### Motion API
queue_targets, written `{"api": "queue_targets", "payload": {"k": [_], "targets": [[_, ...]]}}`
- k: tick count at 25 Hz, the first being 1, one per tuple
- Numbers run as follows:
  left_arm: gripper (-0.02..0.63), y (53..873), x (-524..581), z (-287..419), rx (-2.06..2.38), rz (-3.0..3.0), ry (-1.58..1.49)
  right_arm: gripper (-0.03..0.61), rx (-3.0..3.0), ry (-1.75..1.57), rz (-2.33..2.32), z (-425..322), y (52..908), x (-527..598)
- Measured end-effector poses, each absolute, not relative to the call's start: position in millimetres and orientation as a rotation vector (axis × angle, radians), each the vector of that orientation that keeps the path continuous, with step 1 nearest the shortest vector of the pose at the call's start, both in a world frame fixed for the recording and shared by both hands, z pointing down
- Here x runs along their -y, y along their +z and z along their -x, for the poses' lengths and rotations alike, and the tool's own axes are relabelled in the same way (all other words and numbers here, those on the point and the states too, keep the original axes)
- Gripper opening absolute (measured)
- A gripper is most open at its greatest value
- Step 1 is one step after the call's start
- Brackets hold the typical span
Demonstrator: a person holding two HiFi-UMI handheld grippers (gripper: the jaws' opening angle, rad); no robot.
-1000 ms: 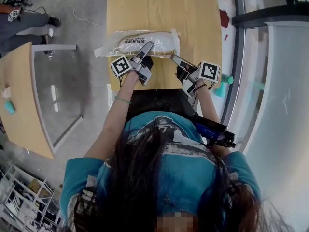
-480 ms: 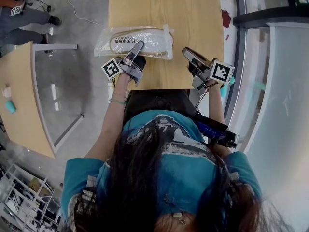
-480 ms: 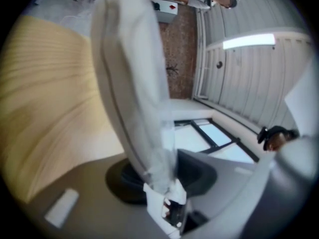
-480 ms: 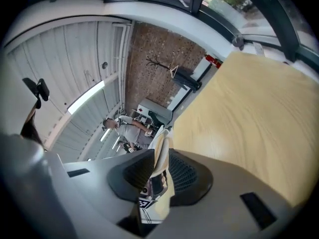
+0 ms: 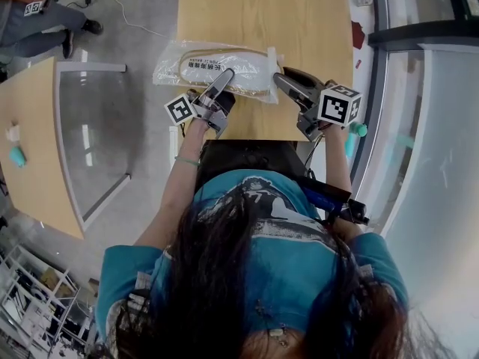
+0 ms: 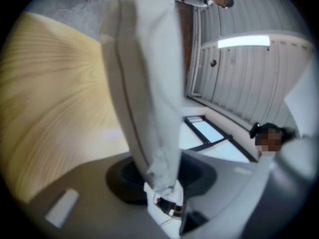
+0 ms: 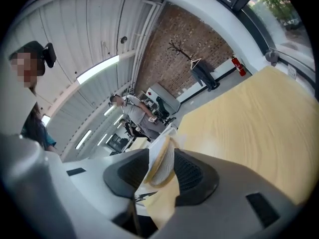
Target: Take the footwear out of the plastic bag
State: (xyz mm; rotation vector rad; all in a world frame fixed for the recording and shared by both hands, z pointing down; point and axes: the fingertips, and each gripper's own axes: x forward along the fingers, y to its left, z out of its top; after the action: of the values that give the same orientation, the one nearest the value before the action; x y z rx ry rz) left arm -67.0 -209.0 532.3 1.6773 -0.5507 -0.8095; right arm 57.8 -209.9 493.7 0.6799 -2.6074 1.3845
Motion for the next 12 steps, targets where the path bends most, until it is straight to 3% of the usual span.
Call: {"api": "queue_targets", "payload": {"k": [12], "targets": [[0.121, 520.5, 206.9, 72.0, 0.502, -1.655, -0.885, 0.137, 2.667, 1.564, -0.647, -62.2, 493.3, 209.4]]}}
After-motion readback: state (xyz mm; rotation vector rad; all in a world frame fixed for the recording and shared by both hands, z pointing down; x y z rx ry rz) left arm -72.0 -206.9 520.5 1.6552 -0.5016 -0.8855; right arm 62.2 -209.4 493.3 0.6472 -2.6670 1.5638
